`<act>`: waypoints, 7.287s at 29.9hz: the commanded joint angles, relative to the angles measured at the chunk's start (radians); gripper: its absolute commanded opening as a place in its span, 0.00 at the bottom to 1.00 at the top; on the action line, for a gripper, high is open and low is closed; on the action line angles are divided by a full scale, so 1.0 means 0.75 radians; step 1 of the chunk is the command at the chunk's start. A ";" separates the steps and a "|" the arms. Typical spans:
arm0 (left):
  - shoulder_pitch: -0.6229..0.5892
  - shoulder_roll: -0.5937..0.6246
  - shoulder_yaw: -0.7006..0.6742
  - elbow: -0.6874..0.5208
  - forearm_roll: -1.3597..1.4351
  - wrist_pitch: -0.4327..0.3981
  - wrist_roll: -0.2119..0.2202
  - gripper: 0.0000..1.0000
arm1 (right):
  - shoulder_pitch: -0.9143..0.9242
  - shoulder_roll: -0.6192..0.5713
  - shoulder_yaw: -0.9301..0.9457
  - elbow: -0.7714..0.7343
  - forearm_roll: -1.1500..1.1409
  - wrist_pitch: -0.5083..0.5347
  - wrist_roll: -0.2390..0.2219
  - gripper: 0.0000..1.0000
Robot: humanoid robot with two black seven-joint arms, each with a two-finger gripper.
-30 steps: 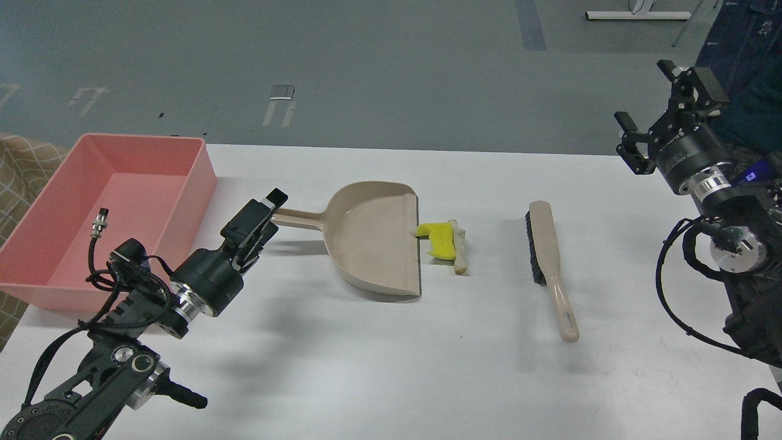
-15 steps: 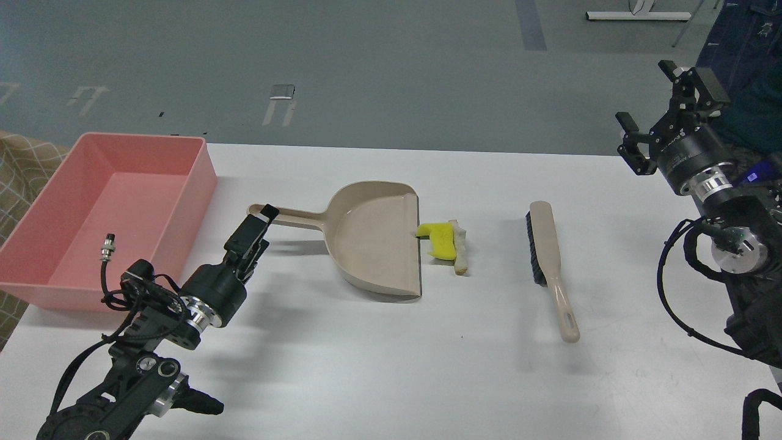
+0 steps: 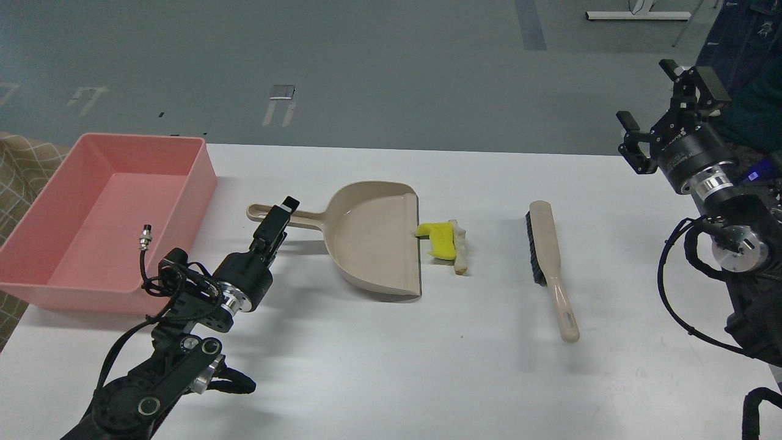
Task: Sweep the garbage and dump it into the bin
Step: 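Lower the left gripper onto the beige dustpan handle and grasp it, then reach the right gripper to the wooden brush handle and grasp it, then sweep the sponge into the dustpan with the brush in the right gripper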
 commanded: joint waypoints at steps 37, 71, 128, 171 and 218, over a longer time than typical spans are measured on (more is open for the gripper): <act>-0.128 -0.092 0.014 0.237 -0.020 0.063 -0.015 0.00 | -0.004 -0.004 0.004 0.008 0.002 -0.015 0.000 1.00; -0.161 -0.088 0.014 0.212 -0.022 0.106 -0.027 0.00 | -0.176 -0.684 -0.325 0.529 -0.029 0.009 -0.100 1.00; -0.167 -0.111 0.051 0.175 -0.022 0.108 -0.023 0.00 | -0.335 -0.777 -0.745 1.035 -0.671 0.009 -0.368 0.90; -0.169 -0.113 0.051 0.175 -0.018 0.108 -0.025 0.00 | -0.331 -0.630 -0.826 1.025 -0.757 0.009 -0.464 0.61; -0.171 -0.113 0.051 0.167 -0.016 0.106 -0.025 0.00 | -0.282 -0.621 -0.826 1.039 -0.747 0.021 -0.497 0.00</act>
